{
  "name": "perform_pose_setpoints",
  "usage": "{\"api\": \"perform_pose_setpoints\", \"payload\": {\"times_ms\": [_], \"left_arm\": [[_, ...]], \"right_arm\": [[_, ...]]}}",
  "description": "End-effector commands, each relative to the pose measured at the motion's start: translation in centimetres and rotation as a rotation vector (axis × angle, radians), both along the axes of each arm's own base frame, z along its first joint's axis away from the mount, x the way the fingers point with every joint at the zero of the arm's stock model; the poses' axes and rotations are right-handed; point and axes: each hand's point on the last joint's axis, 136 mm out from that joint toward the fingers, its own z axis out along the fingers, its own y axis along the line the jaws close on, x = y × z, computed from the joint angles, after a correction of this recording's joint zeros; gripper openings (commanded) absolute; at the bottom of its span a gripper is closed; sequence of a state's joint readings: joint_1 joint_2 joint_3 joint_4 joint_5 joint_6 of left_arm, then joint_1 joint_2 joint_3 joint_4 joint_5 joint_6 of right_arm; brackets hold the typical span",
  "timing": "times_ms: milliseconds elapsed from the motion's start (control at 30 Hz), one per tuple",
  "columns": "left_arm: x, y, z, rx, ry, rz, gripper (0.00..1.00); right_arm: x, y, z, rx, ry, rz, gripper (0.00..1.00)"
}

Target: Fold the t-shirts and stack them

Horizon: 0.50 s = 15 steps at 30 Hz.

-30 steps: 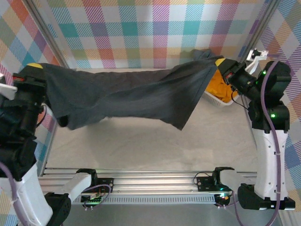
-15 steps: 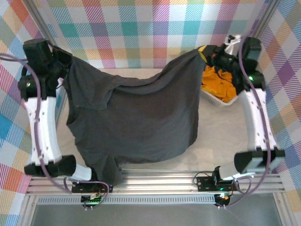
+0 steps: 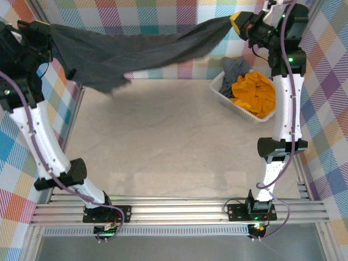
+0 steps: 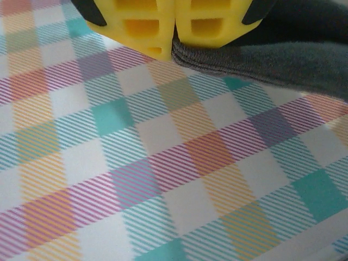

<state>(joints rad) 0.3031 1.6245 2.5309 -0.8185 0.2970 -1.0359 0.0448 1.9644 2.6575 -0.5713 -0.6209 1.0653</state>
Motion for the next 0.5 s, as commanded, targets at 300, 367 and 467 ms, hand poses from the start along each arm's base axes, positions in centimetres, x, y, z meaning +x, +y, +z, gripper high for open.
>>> {"api": "perform_pose_setpoints", "payload": {"times_ms": [300, 367, 467], "left_arm": [[-5.4, -4.3, -41.6, -0.285, 0.807, -0.156, 0.00], [-6.3, -5.1, -47.3, -0.305, 0.921, -0.200, 0.08], [-8.4, -4.9, -52.7, -0.266, 1.083, -0.204, 0.33]], "right_arm": [[-2.7, 0.9, -35.2, -0.180, 0.722, 0.011, 0.00], [-3.7, 0.8, -41.6, -0.201, 0.839, 0.017, 0.00], [-5.0, 0.9, -47.7, -0.252, 0.957, 0.038, 0.00]]}}
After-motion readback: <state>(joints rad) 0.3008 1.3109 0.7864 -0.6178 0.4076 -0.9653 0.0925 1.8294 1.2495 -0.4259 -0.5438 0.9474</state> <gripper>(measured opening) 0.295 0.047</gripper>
